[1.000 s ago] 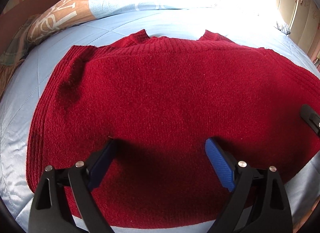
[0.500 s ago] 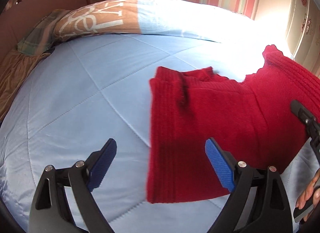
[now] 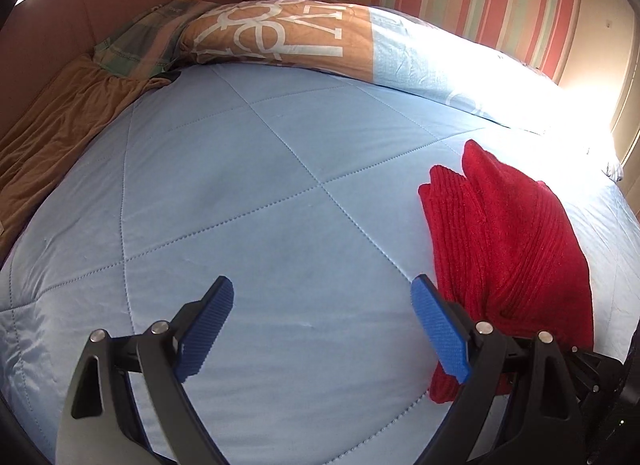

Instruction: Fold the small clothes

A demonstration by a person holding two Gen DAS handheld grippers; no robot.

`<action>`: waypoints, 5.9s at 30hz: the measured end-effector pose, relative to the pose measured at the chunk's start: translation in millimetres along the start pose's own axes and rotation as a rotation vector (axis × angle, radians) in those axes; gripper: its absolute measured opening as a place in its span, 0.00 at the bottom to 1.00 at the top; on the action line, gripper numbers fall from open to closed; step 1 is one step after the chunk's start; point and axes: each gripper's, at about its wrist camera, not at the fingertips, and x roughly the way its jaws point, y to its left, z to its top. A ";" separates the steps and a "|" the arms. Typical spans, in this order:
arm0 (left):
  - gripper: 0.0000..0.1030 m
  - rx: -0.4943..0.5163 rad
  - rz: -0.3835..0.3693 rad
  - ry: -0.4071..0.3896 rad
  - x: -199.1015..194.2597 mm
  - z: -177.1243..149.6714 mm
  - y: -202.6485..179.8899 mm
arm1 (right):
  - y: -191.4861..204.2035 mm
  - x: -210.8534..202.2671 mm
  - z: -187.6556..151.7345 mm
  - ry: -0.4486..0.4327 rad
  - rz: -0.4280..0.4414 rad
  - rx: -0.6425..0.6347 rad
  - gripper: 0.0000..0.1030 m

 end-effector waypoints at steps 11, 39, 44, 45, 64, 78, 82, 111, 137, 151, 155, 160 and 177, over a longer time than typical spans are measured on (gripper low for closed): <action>0.88 -0.026 -0.232 0.102 8.6 -5.1 -38.9 | -21.4 -78.8 -6.2 -0.116 0.036 0.068 0.85; 0.24 0.193 -0.299 0.123 86.1 57.5 -142.0 | -133.9 -106.9 -62.4 -0.140 -0.179 0.334 0.85; 0.21 0.473 -0.098 -0.157 22.9 33.0 -183.0 | -137.6 -104.2 -65.4 -0.147 -0.179 0.361 0.85; 0.21 0.484 -0.090 -0.158 23.2 34.2 -182.2 | -138.5 -104.1 -66.2 -0.150 -0.178 0.367 0.85; 0.69 0.358 -0.354 0.028 0.3 0.4 -123.7 | -123.6 -86.8 -20.2 -0.167 -0.153 0.256 0.86; 0.95 0.352 -0.292 0.169 71.5 -50.2 -89.1 | -136.5 -17.9 -41.9 0.028 -0.117 0.245 0.97; 0.94 0.368 -0.309 0.096 34.9 -44.0 -88.3 | -124.6 -51.4 -39.8 -0.051 -0.096 0.211 0.97; 0.88 -0.072 -0.640 0.404 134.8 16.9 -93.8 | -146.9 -37.4 -40.4 0.020 0.180 0.543 0.97; 0.48 0.100 -0.499 0.200 58.6 -8.4 -140.3 | -116.7 -91.7 -63.9 -0.008 0.085 0.374 0.28; 0.56 0.172 -0.476 0.271 -37.9 -149.9 -211.4 | -76.0 -209.4 -209.0 0.097 0.067 0.373 0.30; 0.77 0.174 -0.482 0.264 -22.6 -147.4 -205.2 | -78.0 -207.3 -225.3 0.046 0.089 0.408 0.43; 0.77 0.194 -0.421 0.235 -59.1 -139.4 -196.9 | -76.2 -240.6 -221.0 0.011 0.096 0.394 0.78; 0.99 0.438 -0.102 -0.021 -83.1 -235.4 -170.7 | -72.4 -215.5 -243.0 0.023 -0.394 0.175 0.94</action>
